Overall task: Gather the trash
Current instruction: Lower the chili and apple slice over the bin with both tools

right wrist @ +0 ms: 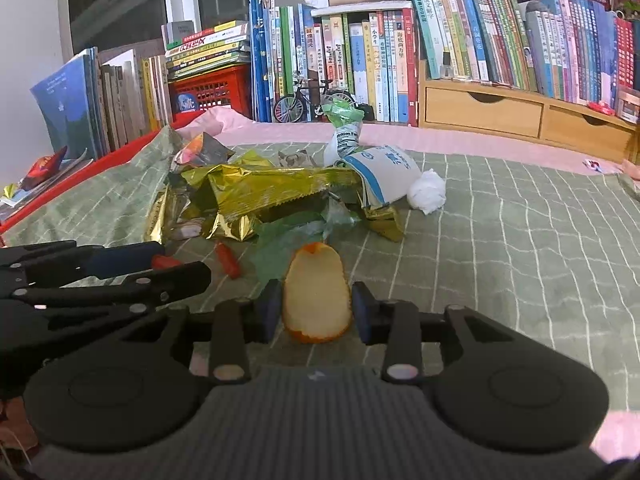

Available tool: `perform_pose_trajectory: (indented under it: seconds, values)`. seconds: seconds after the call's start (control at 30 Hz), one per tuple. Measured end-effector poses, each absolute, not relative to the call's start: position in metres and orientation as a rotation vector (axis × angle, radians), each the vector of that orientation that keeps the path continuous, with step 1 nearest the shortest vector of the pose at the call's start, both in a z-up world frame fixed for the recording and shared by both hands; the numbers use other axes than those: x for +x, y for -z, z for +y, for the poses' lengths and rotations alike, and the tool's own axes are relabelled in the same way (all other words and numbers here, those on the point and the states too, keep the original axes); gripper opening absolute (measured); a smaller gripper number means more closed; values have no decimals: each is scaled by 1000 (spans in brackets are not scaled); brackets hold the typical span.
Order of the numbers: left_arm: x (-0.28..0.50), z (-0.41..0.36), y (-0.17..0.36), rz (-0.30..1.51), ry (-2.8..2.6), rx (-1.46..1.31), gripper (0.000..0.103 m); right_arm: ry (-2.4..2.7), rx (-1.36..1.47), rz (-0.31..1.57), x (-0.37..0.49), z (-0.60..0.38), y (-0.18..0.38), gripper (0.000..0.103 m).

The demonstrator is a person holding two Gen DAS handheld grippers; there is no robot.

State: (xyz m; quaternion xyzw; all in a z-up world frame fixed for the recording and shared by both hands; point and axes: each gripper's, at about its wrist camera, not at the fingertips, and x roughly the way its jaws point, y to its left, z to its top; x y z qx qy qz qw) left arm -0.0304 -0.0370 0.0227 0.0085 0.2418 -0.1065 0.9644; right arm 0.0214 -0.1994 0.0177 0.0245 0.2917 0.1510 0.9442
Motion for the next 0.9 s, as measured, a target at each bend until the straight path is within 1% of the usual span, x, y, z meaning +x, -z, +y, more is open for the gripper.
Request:
perform_pose_trajectory:
  seconds: [0.63,0.9]
  values:
    - [-92,-42,-22,527,294,32,42,-307,52,605,-55,-204,-25,42]
    - [-134,-46,-12,595,342,47,42,-302,65,623,-99,-207,-18,42]
